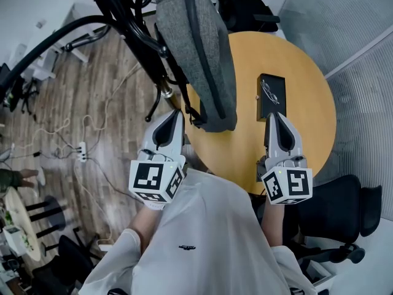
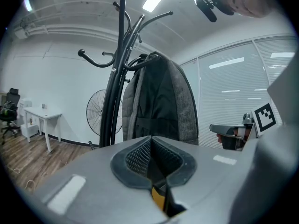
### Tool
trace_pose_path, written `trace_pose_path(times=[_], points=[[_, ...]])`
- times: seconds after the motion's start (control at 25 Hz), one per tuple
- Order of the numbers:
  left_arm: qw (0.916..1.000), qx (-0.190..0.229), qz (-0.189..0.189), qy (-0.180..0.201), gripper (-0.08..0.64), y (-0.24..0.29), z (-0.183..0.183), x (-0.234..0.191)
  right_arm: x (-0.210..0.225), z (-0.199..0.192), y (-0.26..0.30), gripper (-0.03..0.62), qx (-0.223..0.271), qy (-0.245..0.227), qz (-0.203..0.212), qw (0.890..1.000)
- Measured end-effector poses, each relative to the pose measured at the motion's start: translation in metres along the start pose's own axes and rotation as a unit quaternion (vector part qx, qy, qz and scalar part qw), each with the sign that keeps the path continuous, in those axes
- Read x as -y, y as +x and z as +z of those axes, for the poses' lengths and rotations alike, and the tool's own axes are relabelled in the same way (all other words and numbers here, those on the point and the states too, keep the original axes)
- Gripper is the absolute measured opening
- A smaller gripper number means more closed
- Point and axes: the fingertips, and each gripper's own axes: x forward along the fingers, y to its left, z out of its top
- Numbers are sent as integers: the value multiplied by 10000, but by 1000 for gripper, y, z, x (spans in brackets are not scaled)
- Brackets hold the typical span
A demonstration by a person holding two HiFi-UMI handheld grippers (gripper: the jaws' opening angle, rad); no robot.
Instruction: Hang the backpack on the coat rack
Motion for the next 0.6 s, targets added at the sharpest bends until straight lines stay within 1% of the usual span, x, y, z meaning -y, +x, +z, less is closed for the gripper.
trace_pose_path(times=[0.6], points=[[10000, -11, -39, 21, 17, 1, 1, 4, -8, 1, 4, 1, -21, -21, 141, 9999]])
